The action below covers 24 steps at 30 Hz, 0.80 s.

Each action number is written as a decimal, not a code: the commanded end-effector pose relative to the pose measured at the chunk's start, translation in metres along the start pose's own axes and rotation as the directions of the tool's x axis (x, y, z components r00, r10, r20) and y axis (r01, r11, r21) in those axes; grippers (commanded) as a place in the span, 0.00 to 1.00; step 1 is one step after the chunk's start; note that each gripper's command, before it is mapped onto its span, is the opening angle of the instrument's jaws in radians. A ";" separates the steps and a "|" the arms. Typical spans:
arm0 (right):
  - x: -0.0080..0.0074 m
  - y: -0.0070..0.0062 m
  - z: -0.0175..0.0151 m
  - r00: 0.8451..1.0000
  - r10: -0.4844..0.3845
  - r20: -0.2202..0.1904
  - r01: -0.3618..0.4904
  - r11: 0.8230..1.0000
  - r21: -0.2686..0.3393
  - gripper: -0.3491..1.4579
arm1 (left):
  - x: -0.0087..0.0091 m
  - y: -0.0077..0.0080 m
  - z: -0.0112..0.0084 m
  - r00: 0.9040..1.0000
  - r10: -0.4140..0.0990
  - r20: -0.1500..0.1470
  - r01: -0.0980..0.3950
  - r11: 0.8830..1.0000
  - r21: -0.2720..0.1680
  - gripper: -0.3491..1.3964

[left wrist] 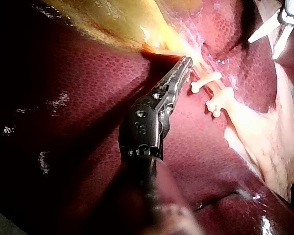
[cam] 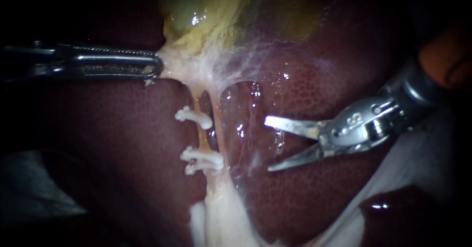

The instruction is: Go to the cutting position left tube

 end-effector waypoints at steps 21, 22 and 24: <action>-0.0015 0.0003 0.0090 0.976 0.216 -0.008 -0.213 0.968 0.132 0.97 | 0.0002 0.0008 0.0000 1.000 -0.001 -0.003 0.001 1.000 -0.001 0.00; -0.0016 0.0004 0.0091 0.975 0.222 -0.011 -0.219 0.966 0.137 0.97 | 0.0002 0.0008 0.0000 1.000 -0.001 -0.003 0.001 1.000 -0.001 0.00; -0.0016 0.0007 0.0093 0.972 0.233 -0.016 -0.229 0.963 0.144 0.97 | 0.0002 0.0009 0.0001 1.000 -0.001 -0.003 0.001 1.000 -0.001 0.00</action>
